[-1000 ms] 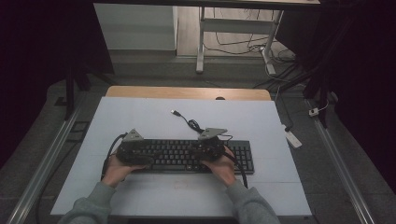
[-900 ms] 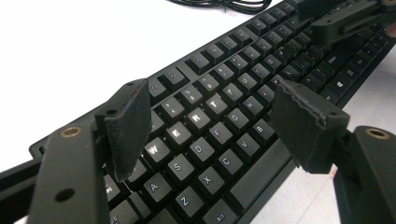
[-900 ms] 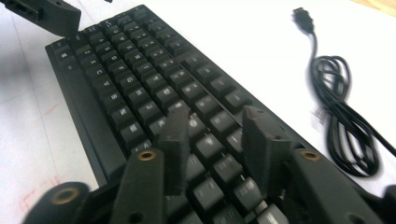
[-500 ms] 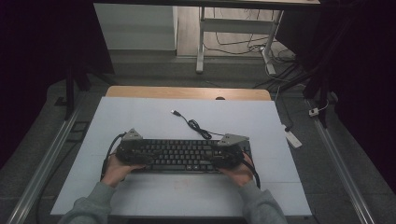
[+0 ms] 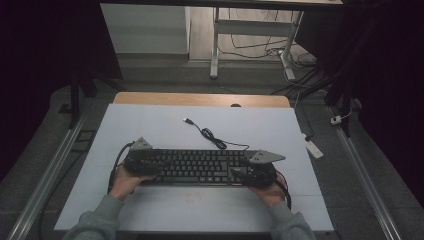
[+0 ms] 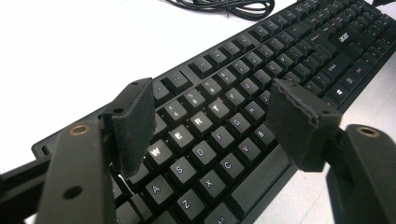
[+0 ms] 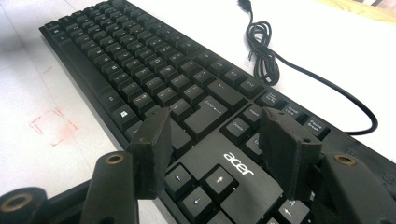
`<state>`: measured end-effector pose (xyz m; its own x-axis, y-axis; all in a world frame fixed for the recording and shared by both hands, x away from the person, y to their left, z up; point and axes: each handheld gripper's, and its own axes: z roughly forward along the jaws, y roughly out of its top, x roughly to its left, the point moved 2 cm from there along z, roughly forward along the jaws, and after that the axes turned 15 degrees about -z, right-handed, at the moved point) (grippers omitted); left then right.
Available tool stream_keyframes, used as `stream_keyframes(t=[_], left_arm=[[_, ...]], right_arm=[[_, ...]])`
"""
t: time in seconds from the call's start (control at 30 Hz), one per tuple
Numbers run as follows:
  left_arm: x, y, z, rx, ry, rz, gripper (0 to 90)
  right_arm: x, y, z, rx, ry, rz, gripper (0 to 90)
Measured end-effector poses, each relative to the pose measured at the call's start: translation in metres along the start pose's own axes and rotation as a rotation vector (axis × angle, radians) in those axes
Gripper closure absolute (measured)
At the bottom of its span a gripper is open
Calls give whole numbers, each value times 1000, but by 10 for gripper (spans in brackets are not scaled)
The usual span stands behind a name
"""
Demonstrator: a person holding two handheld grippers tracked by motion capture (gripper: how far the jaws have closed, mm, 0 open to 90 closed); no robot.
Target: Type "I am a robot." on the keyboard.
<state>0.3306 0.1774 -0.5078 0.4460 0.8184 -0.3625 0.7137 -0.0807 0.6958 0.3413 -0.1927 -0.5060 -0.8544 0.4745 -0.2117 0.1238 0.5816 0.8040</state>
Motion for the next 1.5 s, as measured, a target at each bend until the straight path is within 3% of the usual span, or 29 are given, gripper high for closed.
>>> stream_keyframes(t=[0.37,0.6,0.97,1.5], left_arm=[[-5,-1,7,15,-1,37,571],[-8,-1,15,17,-1,64,878],[-11,-1,40,50,13,73,891],[-11,-4,51,82,41,81,890]], right_arm=[[0,-3,-2,-1,-12,-3,447],[0,-3,0,3,-7,-5,452],[-1,-4,0,3,-8,-7,457],[-1,-4,1,9,-8,-11,459]])
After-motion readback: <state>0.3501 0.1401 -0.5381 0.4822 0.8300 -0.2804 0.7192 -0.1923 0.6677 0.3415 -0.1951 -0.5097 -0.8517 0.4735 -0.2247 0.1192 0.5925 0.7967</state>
